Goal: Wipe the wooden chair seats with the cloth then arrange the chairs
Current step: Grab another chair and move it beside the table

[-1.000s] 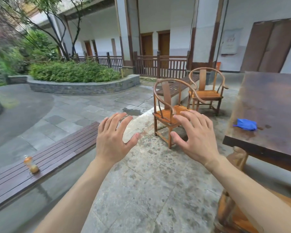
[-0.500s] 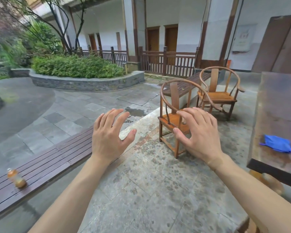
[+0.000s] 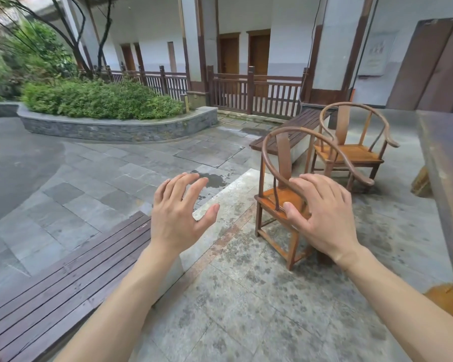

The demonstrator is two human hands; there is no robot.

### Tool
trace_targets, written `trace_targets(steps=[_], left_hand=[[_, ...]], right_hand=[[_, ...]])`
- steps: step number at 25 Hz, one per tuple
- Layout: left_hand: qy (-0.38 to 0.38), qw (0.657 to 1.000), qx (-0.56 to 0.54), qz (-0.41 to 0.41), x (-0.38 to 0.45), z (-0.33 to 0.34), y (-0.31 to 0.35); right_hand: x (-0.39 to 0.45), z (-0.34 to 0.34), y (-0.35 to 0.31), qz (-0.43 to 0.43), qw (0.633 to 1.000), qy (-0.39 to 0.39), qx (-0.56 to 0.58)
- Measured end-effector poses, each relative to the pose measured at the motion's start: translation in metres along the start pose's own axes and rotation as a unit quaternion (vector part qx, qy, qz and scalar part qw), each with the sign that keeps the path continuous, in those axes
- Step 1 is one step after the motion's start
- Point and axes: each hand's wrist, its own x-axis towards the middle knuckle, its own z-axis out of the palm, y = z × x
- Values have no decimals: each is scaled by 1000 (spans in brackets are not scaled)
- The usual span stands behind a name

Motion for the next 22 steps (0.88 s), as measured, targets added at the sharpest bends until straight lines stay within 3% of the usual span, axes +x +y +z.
trace_targets(steps=[7, 16, 22], left_hand=[[-6, 1000, -15, -4, 65, 136, -73], [-17, 1000, 19, -5, 186, 328, -151], [-13, 999, 23, -31, 239, 425, -231]], right_hand=[[98, 118, 39, 19, 1000, 17, 4], [277, 276, 139, 16, 999, 9, 33], [381, 390, 161, 9, 998, 6, 57]])
